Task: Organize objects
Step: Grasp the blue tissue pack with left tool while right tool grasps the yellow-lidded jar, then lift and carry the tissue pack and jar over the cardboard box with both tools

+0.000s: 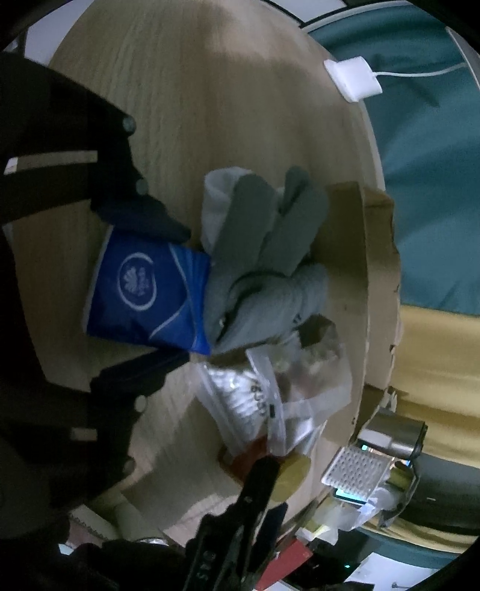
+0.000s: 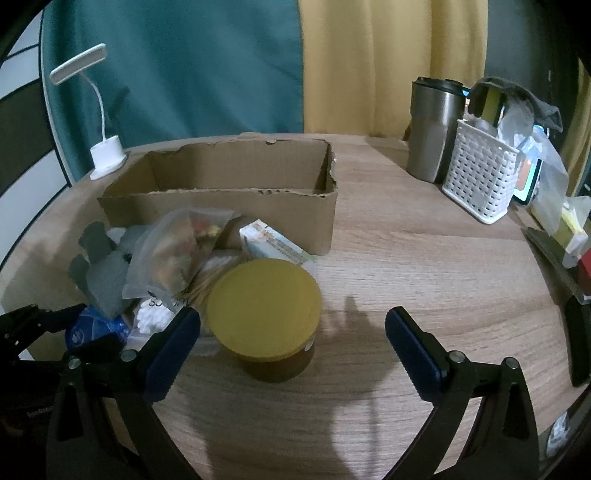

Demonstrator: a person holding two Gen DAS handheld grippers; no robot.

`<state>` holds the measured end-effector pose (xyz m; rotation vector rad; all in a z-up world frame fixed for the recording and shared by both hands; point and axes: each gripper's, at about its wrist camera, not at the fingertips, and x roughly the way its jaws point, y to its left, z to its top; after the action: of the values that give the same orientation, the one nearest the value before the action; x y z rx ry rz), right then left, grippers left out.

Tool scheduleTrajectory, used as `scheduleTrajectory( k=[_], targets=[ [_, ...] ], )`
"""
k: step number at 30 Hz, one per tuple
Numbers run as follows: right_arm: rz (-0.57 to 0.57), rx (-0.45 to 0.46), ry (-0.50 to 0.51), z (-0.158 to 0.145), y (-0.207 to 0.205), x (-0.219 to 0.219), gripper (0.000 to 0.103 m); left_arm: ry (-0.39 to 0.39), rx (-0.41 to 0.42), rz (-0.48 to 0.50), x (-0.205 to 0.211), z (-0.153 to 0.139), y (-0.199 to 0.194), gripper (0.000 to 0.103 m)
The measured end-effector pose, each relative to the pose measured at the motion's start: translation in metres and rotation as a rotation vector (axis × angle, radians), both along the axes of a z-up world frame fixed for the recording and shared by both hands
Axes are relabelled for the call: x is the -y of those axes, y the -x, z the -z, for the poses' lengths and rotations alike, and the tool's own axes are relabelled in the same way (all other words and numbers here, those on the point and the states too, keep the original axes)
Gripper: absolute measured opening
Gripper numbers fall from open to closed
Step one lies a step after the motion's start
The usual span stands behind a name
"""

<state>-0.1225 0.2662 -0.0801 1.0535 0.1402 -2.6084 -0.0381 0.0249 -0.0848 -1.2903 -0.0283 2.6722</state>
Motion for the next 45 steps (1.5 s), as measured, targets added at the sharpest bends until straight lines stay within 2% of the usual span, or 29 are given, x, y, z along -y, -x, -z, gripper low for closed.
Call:
scheduleTrajectory(
  k=[2,4,6,20,34,45],
  targets=[
    [0.0,0.015,0.011,0.002,0.002,-0.001,0.086,-0.008,0.002,0.007,0.0,-0.001,-0.001,0.058],
    [-0.004,0.039,0.03,0.005,0.004,-0.002,0.069,-0.016,0.001,0.017,-0.001,-0.002,-0.003,0.058],
    [-0.003,0.06,0.042,0.008,0.005,-0.003,0.059,-0.024,0.0,0.022,-0.002,-0.004,-0.005,0.057],
    [-0.009,0.015,0.046,-0.005,-0.01,-0.005,0.058,-0.037,-0.056,0.039,-0.004,-0.026,-0.018,0.057],
    [-0.006,-0.046,0.063,-0.03,-0.027,-0.012,0.058,-0.045,-0.126,0.048,-0.005,-0.052,-0.034,0.057],
    [-0.003,-0.076,0.073,-0.045,-0.031,-0.016,0.058,-0.047,-0.159,0.036,-0.003,-0.068,-0.031,0.057]
  ],
)
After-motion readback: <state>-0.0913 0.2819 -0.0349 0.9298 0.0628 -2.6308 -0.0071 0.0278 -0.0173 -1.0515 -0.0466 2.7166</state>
